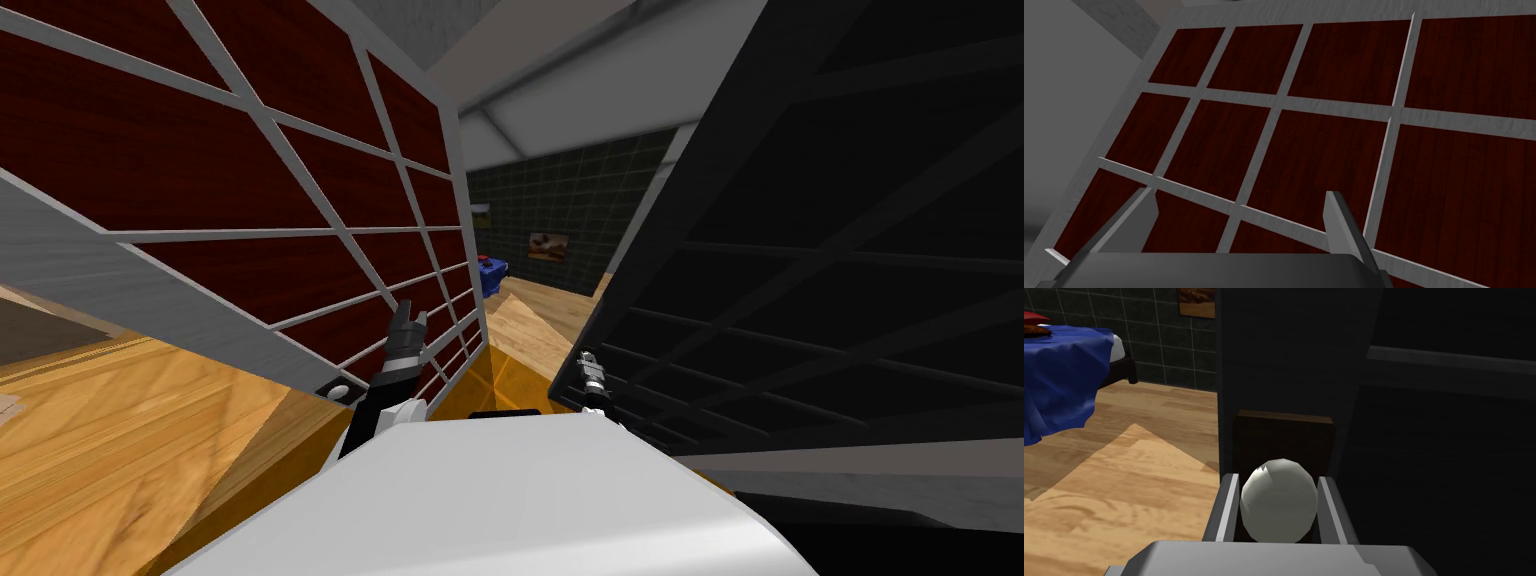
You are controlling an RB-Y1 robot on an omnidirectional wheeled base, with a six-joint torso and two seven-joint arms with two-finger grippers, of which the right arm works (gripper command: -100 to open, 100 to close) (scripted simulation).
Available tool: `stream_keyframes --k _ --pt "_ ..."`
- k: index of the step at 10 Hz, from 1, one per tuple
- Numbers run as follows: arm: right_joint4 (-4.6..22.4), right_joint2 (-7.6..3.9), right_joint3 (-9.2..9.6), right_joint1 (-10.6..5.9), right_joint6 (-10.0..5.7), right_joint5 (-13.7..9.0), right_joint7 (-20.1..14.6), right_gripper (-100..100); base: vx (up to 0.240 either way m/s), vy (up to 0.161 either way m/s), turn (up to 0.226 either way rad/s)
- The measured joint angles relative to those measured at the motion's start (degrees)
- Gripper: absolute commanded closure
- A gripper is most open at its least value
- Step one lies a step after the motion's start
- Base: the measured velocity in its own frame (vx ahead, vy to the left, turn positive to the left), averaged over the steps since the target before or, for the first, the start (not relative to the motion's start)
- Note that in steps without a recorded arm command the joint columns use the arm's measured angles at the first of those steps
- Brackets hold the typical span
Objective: Pull the door open
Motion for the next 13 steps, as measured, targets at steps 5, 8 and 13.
stream_keyframes --k 5,8,13 --pt "-0.71 -1.45 3.92 1.34 -0.25 1.71 -3.91 100 -0.215 -0.021 0.082" --pt "-1.27 -2.17 5.16 1.95 -0.32 2.30 -5.05 100 -0.156 0.000 0.066" --pt "-2.82 -4.84 8.74 3.90 -2.03 4.23 -8.56 100 -0.243 -0.029 0.088"
